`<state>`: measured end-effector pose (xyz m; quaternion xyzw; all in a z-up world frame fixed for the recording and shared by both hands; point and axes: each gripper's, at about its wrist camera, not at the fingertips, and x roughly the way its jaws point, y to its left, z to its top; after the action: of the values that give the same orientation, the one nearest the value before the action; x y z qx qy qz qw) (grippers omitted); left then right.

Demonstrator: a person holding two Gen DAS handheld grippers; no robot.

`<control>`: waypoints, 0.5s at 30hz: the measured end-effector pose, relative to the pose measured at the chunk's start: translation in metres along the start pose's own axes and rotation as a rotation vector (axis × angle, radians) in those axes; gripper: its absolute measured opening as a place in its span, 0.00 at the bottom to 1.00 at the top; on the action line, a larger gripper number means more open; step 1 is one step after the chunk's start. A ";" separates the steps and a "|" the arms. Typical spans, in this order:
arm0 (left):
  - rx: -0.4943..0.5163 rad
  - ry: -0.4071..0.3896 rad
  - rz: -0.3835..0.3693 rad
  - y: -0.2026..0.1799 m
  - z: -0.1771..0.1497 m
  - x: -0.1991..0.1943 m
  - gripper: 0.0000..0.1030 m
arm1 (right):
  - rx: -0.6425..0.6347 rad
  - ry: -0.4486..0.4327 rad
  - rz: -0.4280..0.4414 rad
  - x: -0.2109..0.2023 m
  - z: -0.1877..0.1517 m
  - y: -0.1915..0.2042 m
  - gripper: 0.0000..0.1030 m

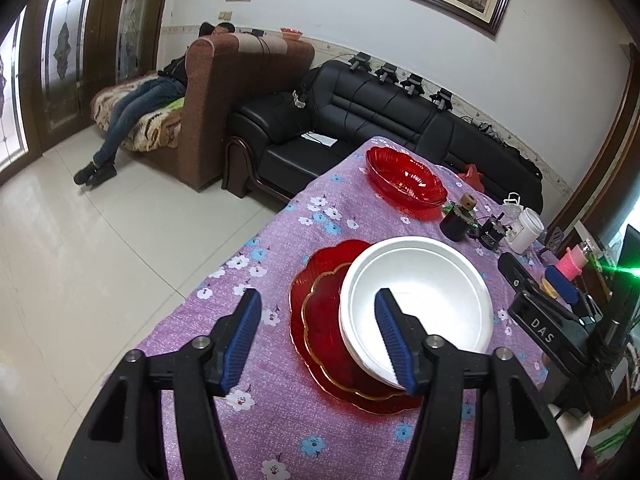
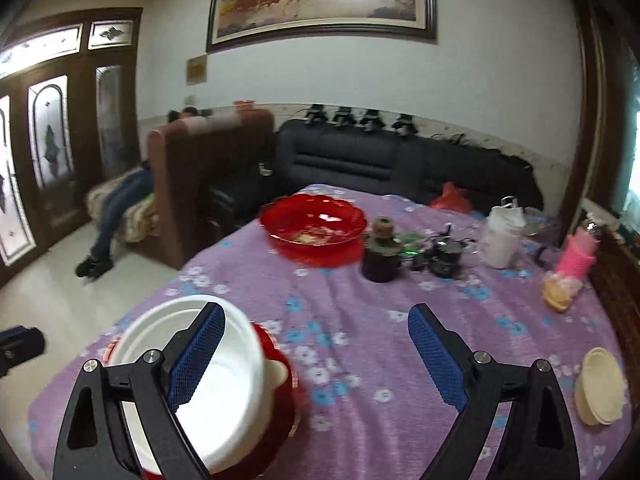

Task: Organize plates and bowls
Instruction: 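Withdraw the right tool and move it to the remaining beige bowl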

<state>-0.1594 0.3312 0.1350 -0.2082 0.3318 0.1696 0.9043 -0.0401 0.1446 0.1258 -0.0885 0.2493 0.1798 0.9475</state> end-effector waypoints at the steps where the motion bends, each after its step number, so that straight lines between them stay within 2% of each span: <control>1: 0.007 -0.006 0.008 -0.001 0.000 -0.001 0.59 | -0.002 0.004 -0.009 0.001 0.000 -0.001 0.92; 7: 0.046 -0.022 0.028 -0.012 -0.001 -0.003 0.64 | -0.048 0.078 -0.006 0.017 -0.008 0.005 0.92; 10: 0.063 -0.039 0.048 -0.016 -0.003 -0.006 0.68 | -0.030 0.106 0.020 0.021 -0.014 0.002 0.92; 15: 0.117 -0.094 0.109 -0.029 -0.005 -0.012 0.77 | 0.023 0.076 0.054 0.008 -0.011 -0.010 0.92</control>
<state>-0.1581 0.3017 0.1475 -0.1285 0.3093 0.2082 0.9190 -0.0347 0.1346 0.1129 -0.0778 0.2894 0.1988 0.9331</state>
